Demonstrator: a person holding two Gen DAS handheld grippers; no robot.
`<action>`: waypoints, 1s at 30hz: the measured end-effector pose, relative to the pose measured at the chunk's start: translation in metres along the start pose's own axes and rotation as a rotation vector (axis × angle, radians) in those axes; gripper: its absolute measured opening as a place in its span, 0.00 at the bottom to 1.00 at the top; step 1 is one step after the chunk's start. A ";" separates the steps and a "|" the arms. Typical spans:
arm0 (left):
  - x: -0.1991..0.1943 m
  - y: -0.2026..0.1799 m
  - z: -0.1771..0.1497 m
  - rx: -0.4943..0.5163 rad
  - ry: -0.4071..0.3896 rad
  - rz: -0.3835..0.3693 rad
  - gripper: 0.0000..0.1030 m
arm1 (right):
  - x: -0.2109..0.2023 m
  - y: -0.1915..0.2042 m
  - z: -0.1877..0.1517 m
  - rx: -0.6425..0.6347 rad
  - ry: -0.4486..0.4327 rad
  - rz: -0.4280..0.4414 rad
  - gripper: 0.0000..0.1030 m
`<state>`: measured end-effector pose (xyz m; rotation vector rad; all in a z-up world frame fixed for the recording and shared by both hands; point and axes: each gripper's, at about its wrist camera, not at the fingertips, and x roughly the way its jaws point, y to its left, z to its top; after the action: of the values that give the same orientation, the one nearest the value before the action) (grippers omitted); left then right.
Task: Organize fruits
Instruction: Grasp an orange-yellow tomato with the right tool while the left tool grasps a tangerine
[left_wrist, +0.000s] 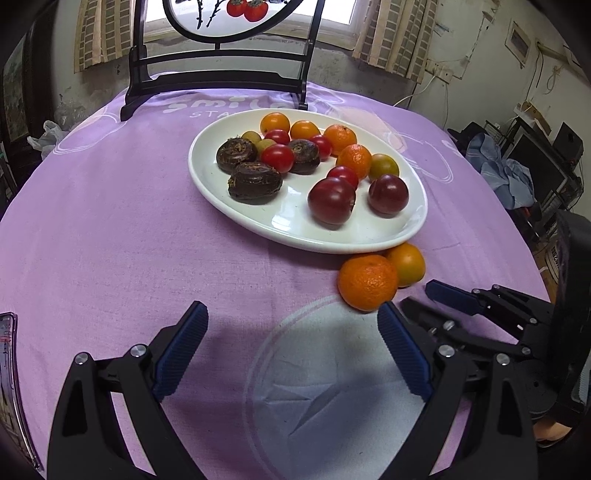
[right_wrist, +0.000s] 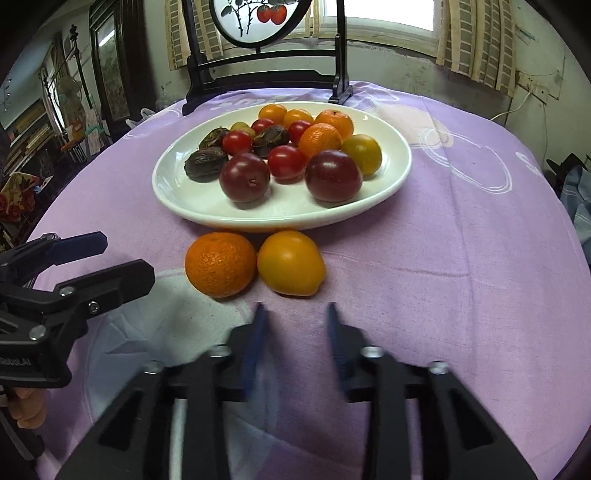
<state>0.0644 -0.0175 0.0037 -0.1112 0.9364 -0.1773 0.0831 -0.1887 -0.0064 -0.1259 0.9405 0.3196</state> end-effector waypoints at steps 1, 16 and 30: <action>-0.001 0.001 0.001 -0.007 -0.005 -0.001 0.88 | 0.000 0.002 0.001 -0.006 -0.011 -0.009 0.53; -0.003 0.014 0.006 -0.052 -0.004 0.003 0.88 | 0.004 0.015 0.016 -0.179 0.029 -0.081 0.54; 0.003 0.016 0.006 -0.057 0.016 -0.001 0.88 | 0.015 0.010 0.025 -0.233 0.020 -0.127 0.65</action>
<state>0.0728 -0.0026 0.0022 -0.1630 0.9579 -0.1526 0.1077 -0.1703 -0.0034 -0.4022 0.9084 0.3097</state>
